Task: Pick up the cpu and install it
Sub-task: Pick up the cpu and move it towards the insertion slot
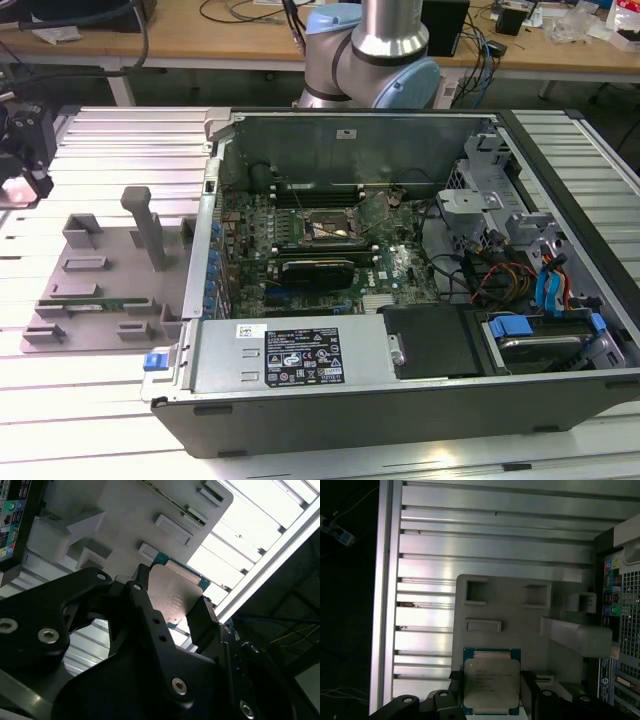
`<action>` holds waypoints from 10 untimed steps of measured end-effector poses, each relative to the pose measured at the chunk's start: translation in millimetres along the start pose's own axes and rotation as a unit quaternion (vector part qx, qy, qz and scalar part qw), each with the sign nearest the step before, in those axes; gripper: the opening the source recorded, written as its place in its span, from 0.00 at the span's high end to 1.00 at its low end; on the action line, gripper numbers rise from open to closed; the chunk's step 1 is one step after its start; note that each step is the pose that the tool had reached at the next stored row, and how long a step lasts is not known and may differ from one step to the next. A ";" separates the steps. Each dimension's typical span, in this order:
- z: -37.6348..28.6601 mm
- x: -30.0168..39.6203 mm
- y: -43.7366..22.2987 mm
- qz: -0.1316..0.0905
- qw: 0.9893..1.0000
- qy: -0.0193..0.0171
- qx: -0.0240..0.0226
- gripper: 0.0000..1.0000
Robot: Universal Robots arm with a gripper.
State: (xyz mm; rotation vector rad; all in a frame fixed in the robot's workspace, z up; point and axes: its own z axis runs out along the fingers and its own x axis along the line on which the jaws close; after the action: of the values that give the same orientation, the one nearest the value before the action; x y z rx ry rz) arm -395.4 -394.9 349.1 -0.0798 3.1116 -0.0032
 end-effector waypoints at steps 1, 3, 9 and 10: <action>-2.4 -0.1 0.0 0.000 1.000 0.000 0.000 0.45; -6.2 -0.2 0.0 0.000 1.000 0.000 0.000 0.45; -15.9 -0.5 0.0 0.000 1.000 0.000 0.000 0.45; -16.9 -0.5 -0.1 0.000 1.000 0.000 0.000 0.45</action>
State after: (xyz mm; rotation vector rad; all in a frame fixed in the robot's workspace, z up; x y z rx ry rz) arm -395.4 -394.9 366.0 -0.0799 3.1115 -0.0032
